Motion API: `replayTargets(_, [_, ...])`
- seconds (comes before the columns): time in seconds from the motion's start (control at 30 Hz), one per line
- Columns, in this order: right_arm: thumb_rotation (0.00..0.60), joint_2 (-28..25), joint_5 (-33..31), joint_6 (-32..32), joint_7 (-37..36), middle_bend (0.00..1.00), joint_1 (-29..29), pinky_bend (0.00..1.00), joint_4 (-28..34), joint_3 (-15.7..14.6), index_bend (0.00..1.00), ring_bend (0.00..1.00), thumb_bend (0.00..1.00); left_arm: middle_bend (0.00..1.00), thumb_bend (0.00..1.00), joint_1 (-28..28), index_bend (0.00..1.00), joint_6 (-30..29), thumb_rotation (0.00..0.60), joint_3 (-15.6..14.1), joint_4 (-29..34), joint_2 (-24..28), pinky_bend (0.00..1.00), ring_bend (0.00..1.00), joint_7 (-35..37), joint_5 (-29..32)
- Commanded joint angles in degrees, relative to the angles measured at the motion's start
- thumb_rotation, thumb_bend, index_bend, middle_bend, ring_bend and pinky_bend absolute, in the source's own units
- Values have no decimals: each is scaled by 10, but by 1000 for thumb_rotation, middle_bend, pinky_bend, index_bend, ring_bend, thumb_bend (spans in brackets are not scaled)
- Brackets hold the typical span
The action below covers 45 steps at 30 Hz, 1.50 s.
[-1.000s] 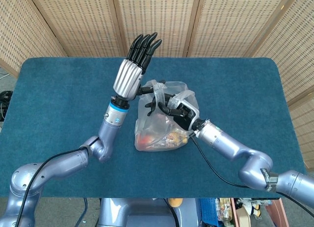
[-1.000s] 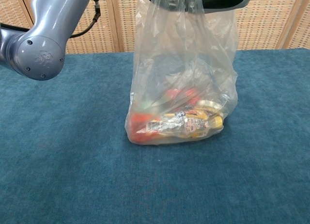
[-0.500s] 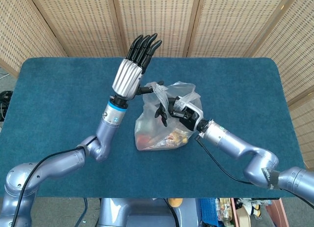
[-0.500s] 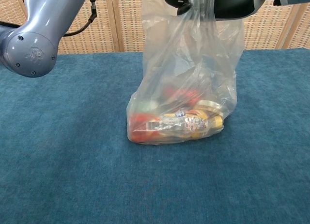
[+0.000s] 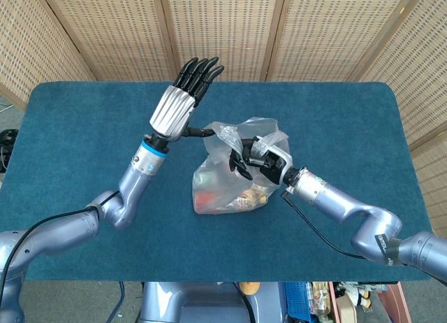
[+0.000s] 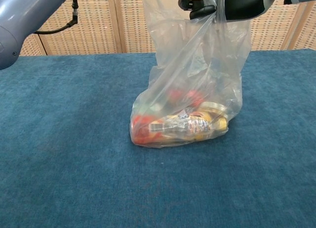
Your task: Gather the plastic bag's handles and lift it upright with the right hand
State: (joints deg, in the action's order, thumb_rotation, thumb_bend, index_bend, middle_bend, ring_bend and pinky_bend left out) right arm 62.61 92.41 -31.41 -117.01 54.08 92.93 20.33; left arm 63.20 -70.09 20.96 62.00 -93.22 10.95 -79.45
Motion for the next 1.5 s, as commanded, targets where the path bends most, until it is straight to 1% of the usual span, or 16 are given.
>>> replayTargets(0.03, [600, -1, -11, -3, -2, 809, 8, 813, -3, -10, 710, 585, 1000, 0, 0, -8, 0, 24, 377, -21, 15, 30, 0, 0, 41, -19])
replayTargets(0.1, [600, -1, -20, -4, -2, 809, 12, 813, -5, -15, 710, 585, 1000, 0, 0, -12, 0, 40, 277, -32, 28, 50, 0, 0, 65, -28])
replayTargets(0.17, [600, -1, -27, -5, 2, 809, 15, 813, -6, -18, 710, 585, 1000, 0, 0, -16, 0, 53, 236, -42, 42, 71, 0, 0, 80, -36])
replayTargets(0.33, [600, -2, -44, -6, 11, 809, 21, 813, -5, -25, 710, 583, 1000, 0, 0, -29, 0, 78, 222, -52, 79, 116, 0, 0, 105, -33])
replayTargets(0.43, [600, -2, -53, -4, 16, 809, 21, 813, -4, -27, 710, 581, 1000, 0, 0, -40, 0, 77, 236, -54, 88, 137, 0, 0, 104, -30])
replayTargets(0.5, [600, -3, -61, -2, 24, 809, 22, 813, -3, -28, 709, 579, 1000, 0, 0, -54, 0, 65, 264, -53, 99, 156, 0, 0, 103, -28])
replayTargets(0.63, [600, -5, -78, -1, 37, 809, 22, 813, 3, -27, 707, 578, 1000, 0, 0, -84, 0, 44, 301, -57, 115, 192, 0, 0, 107, -27])
replayTargets(0.73, [600, -8, -92, 1, 51, 809, 21, 813, 11, -25, 707, 578, 1000, 0, 0, -111, 0, 26, 354, -66, 131, 226, 0, 0, 116, -33])
replayTargets(0.83, [600, -13, -110, 4, 72, 809, 20, 813, 22, -21, 707, 576, 1000, 0, 2, -141, 0, 25, 431, -83, 158, 277, 0, 0, 124, -38])
replayTargets(0.9, [600, -16, -121, 5, 84, 809, 18, 813, 29, -19, 706, 574, 1000, 0, 9, -158, 0, 27, 512, -92, 169, 301, 0, 0, 117, -34])
replayTargets(1.0, [600, -19, -140, 5, 102, 809, 14, 813, 39, -13, 705, 572, 1000, 0, 17, -192, 0, 23, 574, -106, 193, 337, 0, 0, 100, -19])
replayTargets(1.1, [600, -21, -170, 4, 129, 809, 11, 813, 50, -4, 698, 560, 1000, 0, 23, -233, 0, 3, 596, -117, 217, 363, 0, 0, 83, -2])
replayTargets(1.2, [600, -20, -210, 4, 169, 809, 10, 813, 61, 6, 691, 551, 1000, 0, 33, -271, 0, -17, 600, -125, 233, 376, 0, 0, 85, 13])
replayTargets(1.33, [600, -17, -260, 9, 220, 809, 12, 813, 73, 16, 683, 544, 1000, 0, 42, -309, 0, -35, 600, -136, 233, 380, 0, 0, 95, 21])
replayTargets(1.5, [600, -9, -314, 13, 263, 808, 11, 813, 81, 34, 680, 536, 1000, 0, 47, -347, 0, -58, 600, -146, 229, 373, 0, 0, 97, 23])
